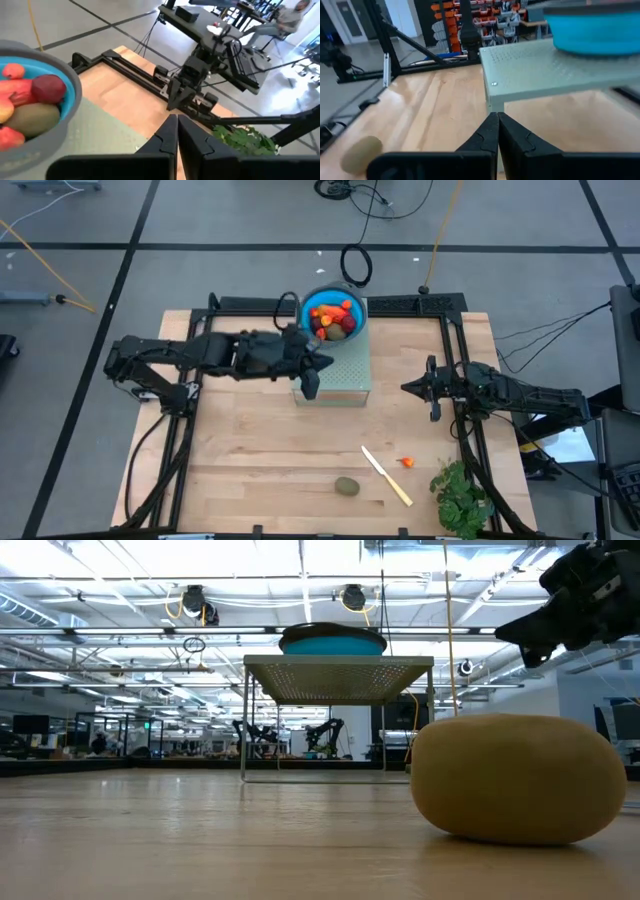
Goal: Pick & Place Fruit
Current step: Put the peach into the blue strainer bowl on the shelf
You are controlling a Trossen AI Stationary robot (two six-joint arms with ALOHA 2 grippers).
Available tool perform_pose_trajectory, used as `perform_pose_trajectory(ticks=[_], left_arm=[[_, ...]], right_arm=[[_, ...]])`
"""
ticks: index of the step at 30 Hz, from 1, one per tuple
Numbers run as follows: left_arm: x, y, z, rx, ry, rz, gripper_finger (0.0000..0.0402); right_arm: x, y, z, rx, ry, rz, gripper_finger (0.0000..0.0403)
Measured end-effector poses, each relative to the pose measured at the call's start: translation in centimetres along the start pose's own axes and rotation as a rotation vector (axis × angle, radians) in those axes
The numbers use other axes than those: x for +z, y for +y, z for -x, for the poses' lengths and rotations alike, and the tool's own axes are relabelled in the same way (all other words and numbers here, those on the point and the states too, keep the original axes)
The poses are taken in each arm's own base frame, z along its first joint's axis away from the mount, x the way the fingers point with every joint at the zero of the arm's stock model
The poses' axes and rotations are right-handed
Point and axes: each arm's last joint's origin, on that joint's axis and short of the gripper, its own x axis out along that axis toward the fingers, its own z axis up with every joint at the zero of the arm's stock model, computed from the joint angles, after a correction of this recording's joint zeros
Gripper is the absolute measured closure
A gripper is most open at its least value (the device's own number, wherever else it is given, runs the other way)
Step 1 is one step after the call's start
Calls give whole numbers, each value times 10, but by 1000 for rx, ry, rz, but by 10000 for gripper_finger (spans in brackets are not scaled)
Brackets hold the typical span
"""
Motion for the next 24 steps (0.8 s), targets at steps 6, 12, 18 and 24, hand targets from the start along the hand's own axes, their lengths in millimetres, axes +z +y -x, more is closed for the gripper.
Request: perform_pose_trajectory(ticks=[6, 12, 18, 24], left_arm=[[-19, -20, -4, 16, 15, -33, 395], [-39, -35, -23, -8, 43, -51, 400], [-63, -44, -48, -10, 86, -60, 394], [-72, -48, -64, -36, 73, -84, 395]], right_arm=[[-5, 2, 0, 79, 60, -50, 403], [-8, 4, 1, 171, 99, -69, 403], [-8, 8, 1, 293, 120, -100, 403], [-12, 10, 2, 373, 178, -121, 403]])
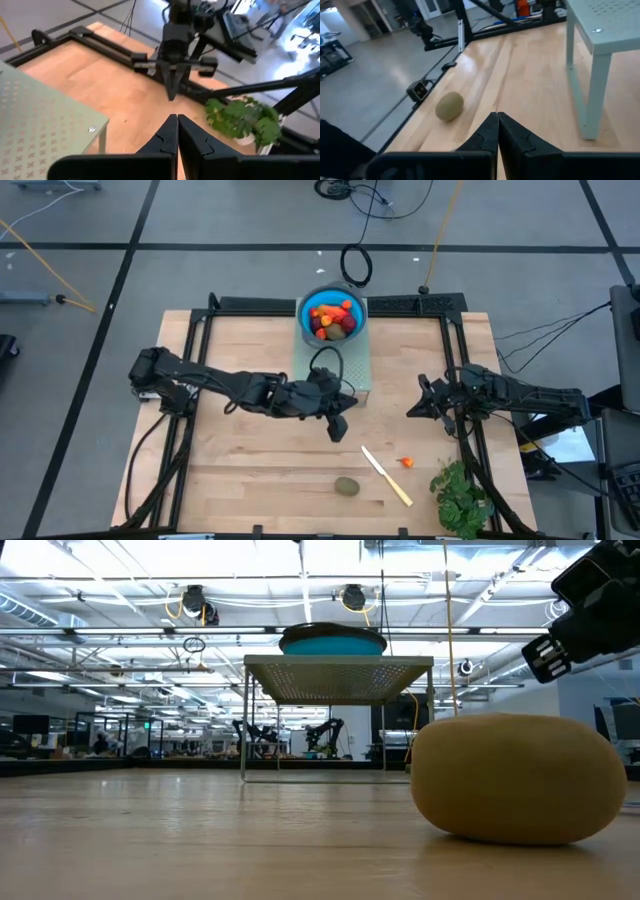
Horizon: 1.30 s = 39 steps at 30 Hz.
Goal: Pick & Place Fruit
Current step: Put the peach into the blue strainer bowl on the shelf
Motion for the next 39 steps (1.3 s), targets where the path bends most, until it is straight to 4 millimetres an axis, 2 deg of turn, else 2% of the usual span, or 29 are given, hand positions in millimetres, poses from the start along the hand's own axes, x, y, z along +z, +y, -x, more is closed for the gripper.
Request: perform_pose_trajectory(ticks=[13, 26, 33, 39], left_arm=[[1, 7, 0, 22, 26, -80, 391], [7, 29, 1, 15, 131, -128, 394], [18, 45, 10, -6, 179, -150, 391], [26, 50, 32, -1, 197, -193, 392]], right_arm=[[1, 1, 0, 24, -2, 26, 403], [2, 1, 0, 24, -19, 56, 403], [2, 1, 0, 23, -20, 56, 403], [3, 1, 0, 24, -29, 62, 403]])
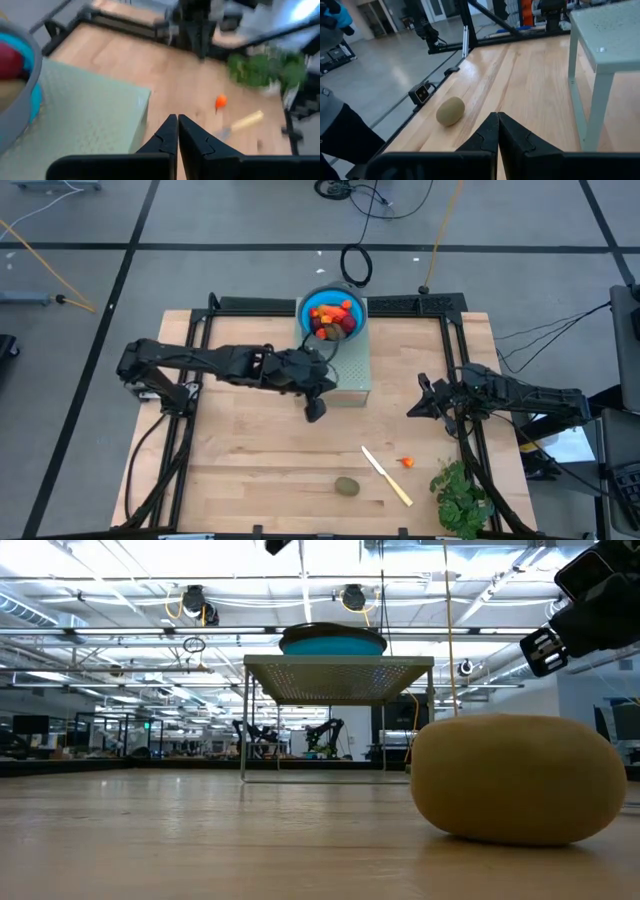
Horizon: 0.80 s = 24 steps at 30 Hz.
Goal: Pick & Place Fruit
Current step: Put the peach into the blue strainer bowl on the shelf
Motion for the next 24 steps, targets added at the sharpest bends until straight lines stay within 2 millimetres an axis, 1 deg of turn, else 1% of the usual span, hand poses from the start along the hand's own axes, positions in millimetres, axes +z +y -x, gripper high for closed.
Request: perform_pose_trajectory(ticks=[2, 4, 6, 8, 10, 12, 13, 15, 17, 20, 22, 24], left_arm=[[0, 0, 5, -2, 3, -10, 398], [1, 3, 16, 2, 13, -13, 399], [1, 4, 22, 5, 13, -17, 394], [2, 6, 32, 7, 15, -26, 389], [2, 6, 37, 6, 15, -34, 386], [3, 8, 47, 6, 13, -37, 386], [1, 9, 50, 11, 29, -43, 386], [4, 9, 56, 5, 1, -49, 388], [1, 12, 63, 13, 24, -61, 394], [5, 13, 73, 8, -7, -62, 400], [1, 15, 80, 15, 16, -67, 396], [5, 15, 83, 8, -12, -65, 390]], right_arm=[[1, 0, 0, 1, -10, 6, 403], [2, 0, 0, 0, -18, 10, 403], [4, 0, -1, 2, -34, 20, 403], [4, 0, 0, 2, -38, 22, 403], [5, 0, -1, 1, -38, 22, 403], [4, 0, -1, 0, -32, 17, 403], [4, 0, -1, -1, -30, 11, 403], [3, -1, -2, -2, -21, 3, 403], [4, -1, -2, -1, -24, 4, 403], [3, -1, -2, -3, -20, 0, 403], [3, -1, -3, -3, -19, 0, 403], [3, -1, -3, -4, -15, -3, 403]])
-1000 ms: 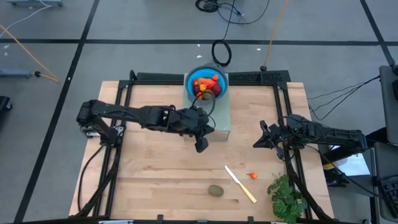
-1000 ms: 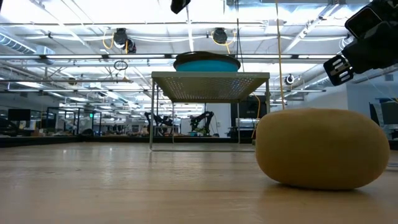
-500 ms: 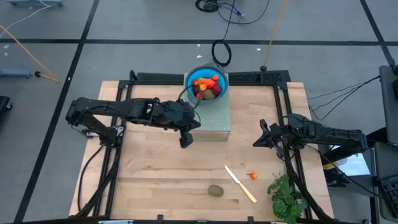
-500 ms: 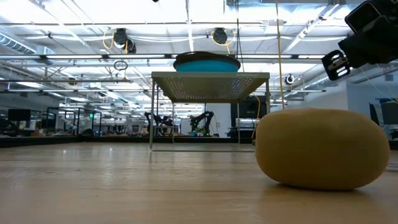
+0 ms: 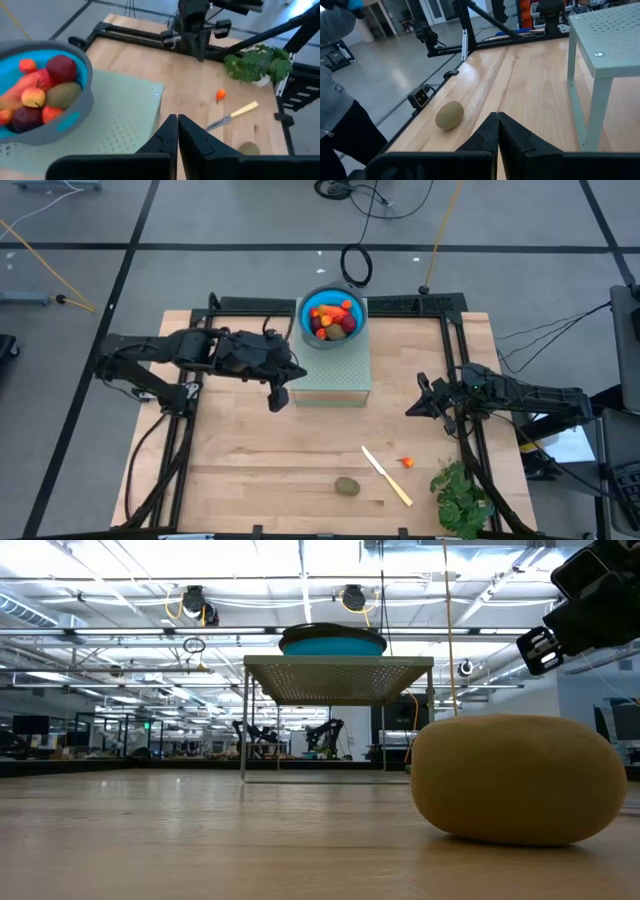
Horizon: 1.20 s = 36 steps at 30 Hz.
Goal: Pick & Place Fruit
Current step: Put the peach into the blue strainer bowl on the shelf
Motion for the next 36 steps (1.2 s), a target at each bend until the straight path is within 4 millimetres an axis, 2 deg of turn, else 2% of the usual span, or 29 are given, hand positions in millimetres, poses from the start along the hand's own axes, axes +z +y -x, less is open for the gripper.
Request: perform_pose_trajectory(ticks=[5, 8, 10, 15, 17, 25, 30, 36], left_arm=[[-2, 3, 15, -2, -14, -9, 388], [-14, 9, 22, 2, -2, -4, 397], [-19, 10, 22, -15, -60, 20, 400], [-48, 19, 33, -54, -167, 78, 391], [-67, 23, 33, -60, -161, 88, 392], [-117, 37, 40, -144, -332, 111, 392], [-143, 44, 46, -169, -413, 93, 396], [-172, 52, 48, -171, -410, 78, 393]], right_arm=[[0, 0, 0, -3, -2, 0, 403], [0, 0, 0, -4, -2, 0, 403], [0, -1, 0, -27, -6, 0, 403], [1, -1, 0, -53, -16, 5, 403], [1, -1, 0, -53, -19, 7, 403], [3, -1, 0, -49, -38, 19, 403], [8, -1, -1, -48, -82, 42, 403], [16, 0, -1, -54, -152, 68, 403]])
